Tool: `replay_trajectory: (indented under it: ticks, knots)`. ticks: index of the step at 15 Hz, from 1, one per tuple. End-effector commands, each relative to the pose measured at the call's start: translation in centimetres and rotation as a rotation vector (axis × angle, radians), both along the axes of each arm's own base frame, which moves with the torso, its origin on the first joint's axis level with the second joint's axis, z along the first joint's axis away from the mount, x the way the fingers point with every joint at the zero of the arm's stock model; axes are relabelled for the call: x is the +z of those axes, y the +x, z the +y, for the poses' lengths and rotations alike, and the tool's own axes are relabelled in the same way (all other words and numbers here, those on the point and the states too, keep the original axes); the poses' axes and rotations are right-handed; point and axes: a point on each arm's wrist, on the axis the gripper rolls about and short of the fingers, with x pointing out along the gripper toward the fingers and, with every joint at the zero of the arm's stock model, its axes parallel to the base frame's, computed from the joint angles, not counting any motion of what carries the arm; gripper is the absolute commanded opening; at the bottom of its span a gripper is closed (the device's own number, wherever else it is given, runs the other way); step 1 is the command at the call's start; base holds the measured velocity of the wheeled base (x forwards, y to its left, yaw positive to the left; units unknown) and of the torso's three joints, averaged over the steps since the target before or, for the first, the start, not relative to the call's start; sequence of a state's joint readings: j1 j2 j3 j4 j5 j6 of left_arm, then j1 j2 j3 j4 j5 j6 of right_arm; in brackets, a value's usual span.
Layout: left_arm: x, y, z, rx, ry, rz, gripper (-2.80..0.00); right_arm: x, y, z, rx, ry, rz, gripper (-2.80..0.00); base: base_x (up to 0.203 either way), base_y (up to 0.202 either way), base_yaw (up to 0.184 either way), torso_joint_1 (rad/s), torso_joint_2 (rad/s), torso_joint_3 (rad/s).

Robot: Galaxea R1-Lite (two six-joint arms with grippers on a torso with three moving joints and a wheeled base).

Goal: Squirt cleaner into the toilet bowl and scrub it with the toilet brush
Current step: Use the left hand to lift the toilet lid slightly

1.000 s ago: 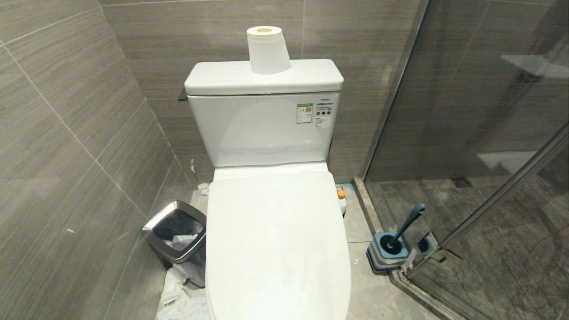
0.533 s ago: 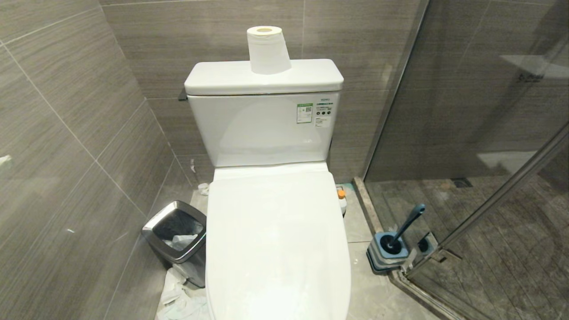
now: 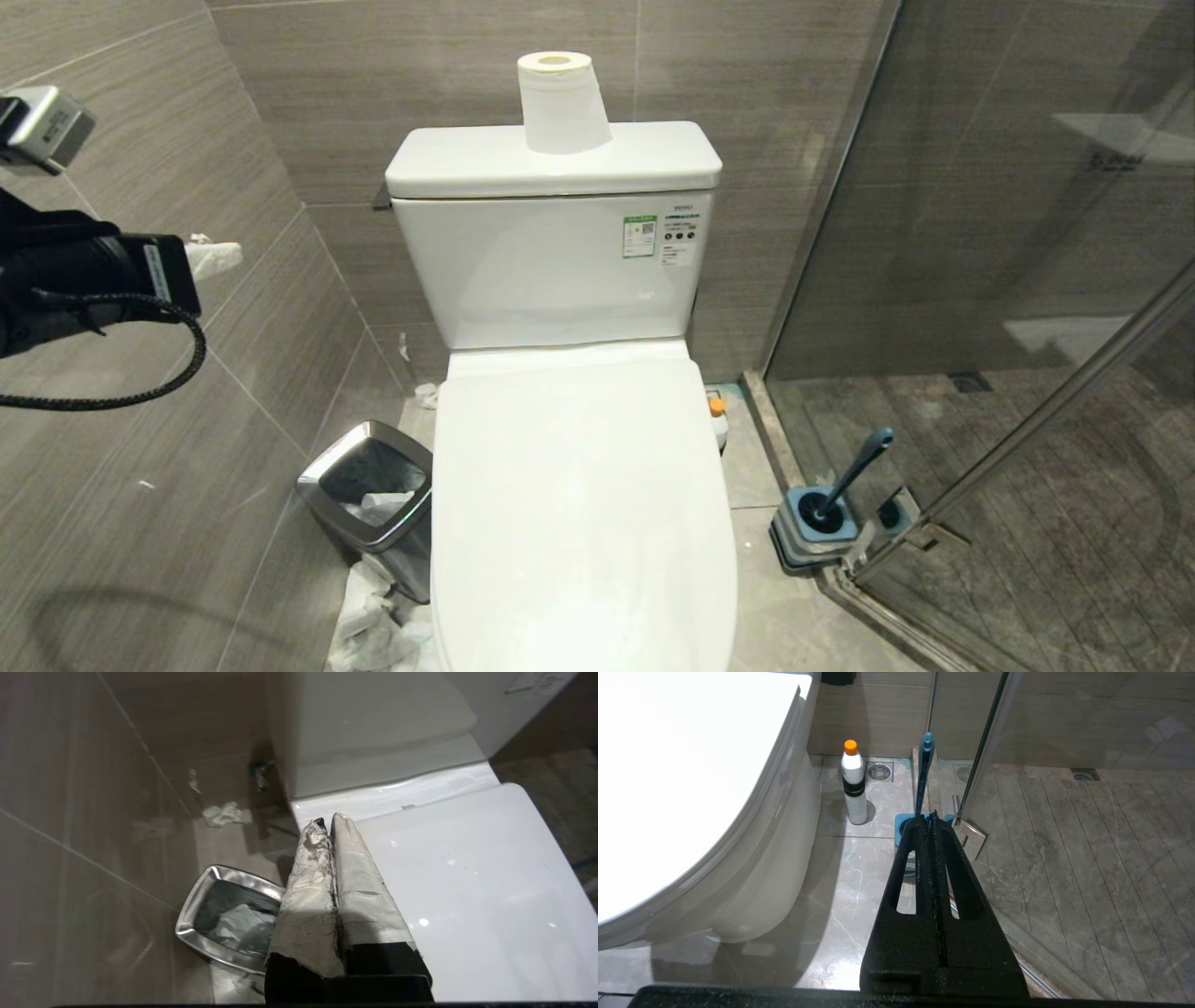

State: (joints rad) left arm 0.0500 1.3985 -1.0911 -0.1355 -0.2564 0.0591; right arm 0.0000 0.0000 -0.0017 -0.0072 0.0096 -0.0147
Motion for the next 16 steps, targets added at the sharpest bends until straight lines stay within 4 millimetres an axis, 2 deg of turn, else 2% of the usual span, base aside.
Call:
replay_trajectory:
  ticks: [1,6,10,12,16]
  knots:
    - [-2.0,2.5,0.8,-0.077,-0.053,0.088,-2.8,0.0,0.0,0.0,0.0,-0.001,0.001,-2.8,0.0,0.0,0.0,0.0,0.0,0.0]
    - [-3.9,3.5,2.2,-0.395,-0.328,0.224,-2.8,0.0,0.0,0.0,0.001,-0.001,0.001,-2.8,0.0,0.0,0.0,0.0,0.0,0.0]
    - [-5.0,4.6,2.2,-0.455,-0.571,0.372,-2.8,0.0,0.0,0.0,0.001,-0.001,0.001,-2.8,0.0,0.0,0.0,0.0,0.0,0.0]
    - [-5.7,4.9,2.1,-0.554,-0.669,0.455,-2.8,0.0,0.0,0.0,0.001,-0.001,0.001,-2.8,0.0,0.0,0.0,0.0,0.0,0.0]
    - [-9.3,6.4,2.3,-0.634,-0.717,0.522,-2.8,0.0,0.0,0.0,0.001,-0.001,0.001,-2.8,0.0,0.0,0.0,0.0,0.0,0.0]
